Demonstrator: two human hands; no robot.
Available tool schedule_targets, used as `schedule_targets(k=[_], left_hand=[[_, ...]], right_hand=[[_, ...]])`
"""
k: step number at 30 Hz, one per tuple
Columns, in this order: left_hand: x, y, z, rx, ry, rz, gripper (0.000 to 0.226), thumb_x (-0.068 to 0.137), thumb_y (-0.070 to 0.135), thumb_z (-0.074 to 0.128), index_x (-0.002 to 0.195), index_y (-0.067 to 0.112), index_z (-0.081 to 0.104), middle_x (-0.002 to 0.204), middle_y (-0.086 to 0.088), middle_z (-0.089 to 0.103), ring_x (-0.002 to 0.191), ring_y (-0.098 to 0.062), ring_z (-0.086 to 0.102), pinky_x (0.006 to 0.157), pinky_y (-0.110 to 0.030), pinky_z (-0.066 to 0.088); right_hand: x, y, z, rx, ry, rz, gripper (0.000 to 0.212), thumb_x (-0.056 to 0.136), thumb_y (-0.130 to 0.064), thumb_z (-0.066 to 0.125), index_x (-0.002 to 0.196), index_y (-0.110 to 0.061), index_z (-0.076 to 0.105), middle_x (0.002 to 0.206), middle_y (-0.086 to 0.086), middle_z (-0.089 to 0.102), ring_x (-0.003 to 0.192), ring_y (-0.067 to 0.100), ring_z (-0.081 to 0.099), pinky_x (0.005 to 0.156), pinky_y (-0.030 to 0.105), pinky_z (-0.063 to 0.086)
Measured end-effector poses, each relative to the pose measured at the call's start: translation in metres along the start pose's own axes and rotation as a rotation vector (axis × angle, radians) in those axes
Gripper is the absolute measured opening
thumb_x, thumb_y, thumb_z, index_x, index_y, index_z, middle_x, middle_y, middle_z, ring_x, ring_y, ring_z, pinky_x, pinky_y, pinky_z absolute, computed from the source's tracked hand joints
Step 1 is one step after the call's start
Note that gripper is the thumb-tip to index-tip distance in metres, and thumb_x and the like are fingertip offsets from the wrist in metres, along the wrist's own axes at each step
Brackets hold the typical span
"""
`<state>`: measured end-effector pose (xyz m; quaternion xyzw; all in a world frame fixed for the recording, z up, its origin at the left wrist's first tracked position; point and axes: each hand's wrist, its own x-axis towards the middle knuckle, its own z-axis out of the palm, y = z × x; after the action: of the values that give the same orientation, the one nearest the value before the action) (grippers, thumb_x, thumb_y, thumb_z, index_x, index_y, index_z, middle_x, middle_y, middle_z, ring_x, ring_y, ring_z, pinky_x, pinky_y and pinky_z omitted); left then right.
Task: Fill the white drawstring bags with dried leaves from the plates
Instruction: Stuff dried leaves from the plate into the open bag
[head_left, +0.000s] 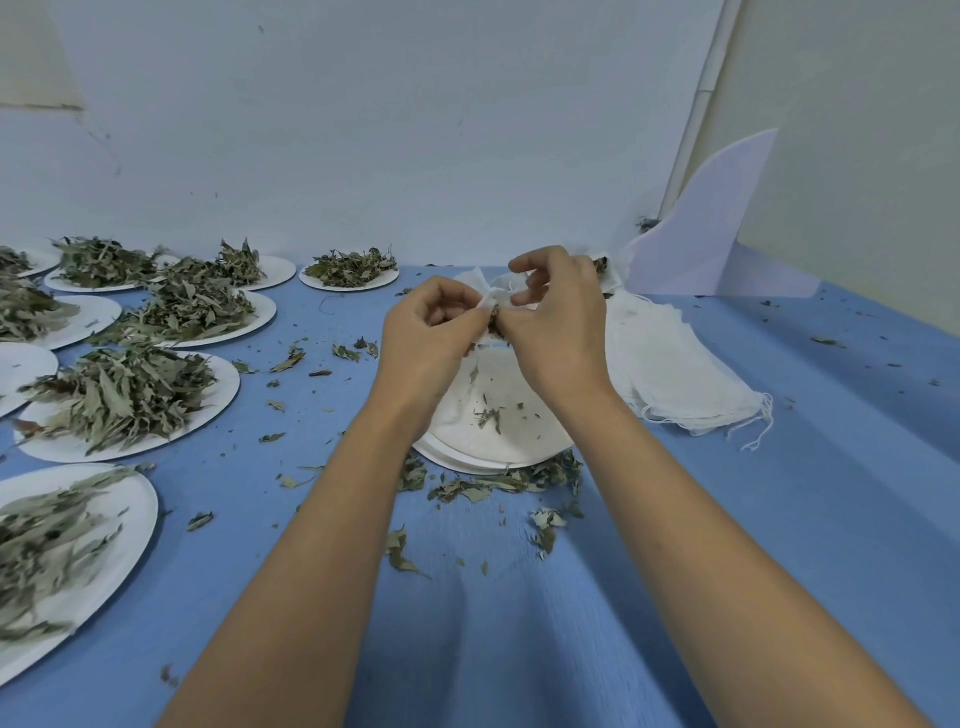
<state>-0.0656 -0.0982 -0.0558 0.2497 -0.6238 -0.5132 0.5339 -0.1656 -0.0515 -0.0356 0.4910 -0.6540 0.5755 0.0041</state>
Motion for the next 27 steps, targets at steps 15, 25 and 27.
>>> schedule_targets(k=[15,25,27], left_hand=[[0.001,0.004,-0.010,-0.043,0.019,-0.063,0.019,0.080,0.004,0.064,0.072,0.021,0.061,0.061,0.008,0.058,0.058,-0.005,0.056,0.054,-0.019,0.047],[-0.002,0.007,-0.005,0.015,-0.130,-0.081,0.035,0.072,-0.005,0.060,0.056,0.025,0.064,0.052,0.007,0.054,0.050,-0.005,0.046,0.049,-0.015,0.040],[-0.001,0.005,-0.004,-0.030,-0.085,-0.121,0.034,0.075,-0.006,0.060,0.060,0.024,0.065,0.056,0.005,0.057,0.055,-0.009,0.050,0.054,-0.020,0.043]], right_hand=[[0.002,0.002,-0.009,0.128,-0.337,0.218,0.026,0.080,-0.019,0.072,0.105,-0.023,0.067,0.097,-0.008,0.062,0.091,0.011,0.060,0.076,0.027,0.050],[0.001,0.007,-0.004,-0.028,-0.194,0.155,0.020,0.072,-0.010,0.075,0.078,-0.016,0.057,0.072,-0.003,0.053,0.069,0.019,0.055,0.062,0.022,0.049],[0.000,0.007,-0.002,-0.087,-0.149,0.101,0.023,0.073,-0.014,0.075,0.076,-0.018,0.053,0.071,-0.007,0.050,0.064,0.011,0.049,0.050,0.010,0.037]])
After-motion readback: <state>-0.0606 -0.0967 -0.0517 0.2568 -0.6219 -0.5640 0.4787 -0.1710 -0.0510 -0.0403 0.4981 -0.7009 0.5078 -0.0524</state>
